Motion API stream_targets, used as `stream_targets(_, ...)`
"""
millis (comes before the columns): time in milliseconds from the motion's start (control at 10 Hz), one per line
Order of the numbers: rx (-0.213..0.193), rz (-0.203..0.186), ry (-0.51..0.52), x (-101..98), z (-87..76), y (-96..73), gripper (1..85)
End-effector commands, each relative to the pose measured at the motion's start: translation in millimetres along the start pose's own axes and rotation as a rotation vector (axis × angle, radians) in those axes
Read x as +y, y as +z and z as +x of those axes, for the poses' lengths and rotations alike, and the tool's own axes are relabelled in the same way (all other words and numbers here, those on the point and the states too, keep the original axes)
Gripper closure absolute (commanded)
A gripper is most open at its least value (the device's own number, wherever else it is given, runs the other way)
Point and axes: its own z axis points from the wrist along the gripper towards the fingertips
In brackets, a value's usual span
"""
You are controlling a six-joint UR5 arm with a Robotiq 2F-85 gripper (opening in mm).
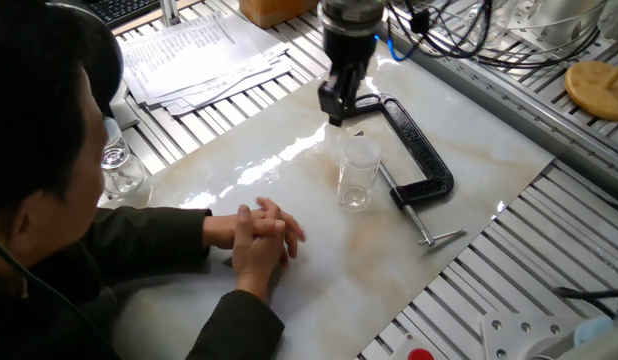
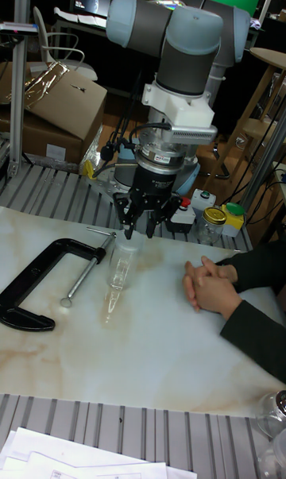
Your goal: Unscrew the lid from the jar
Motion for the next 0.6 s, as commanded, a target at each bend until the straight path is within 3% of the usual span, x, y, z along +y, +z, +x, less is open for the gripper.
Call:
stream_targets(0, -0.01, -0.019, -0.017, 15.5, 21.8, 6.6, 32.3)
stream_targets(500, -0.024, 0.019, -0.06, 15.5, 29.7, 34.0, 28.3)
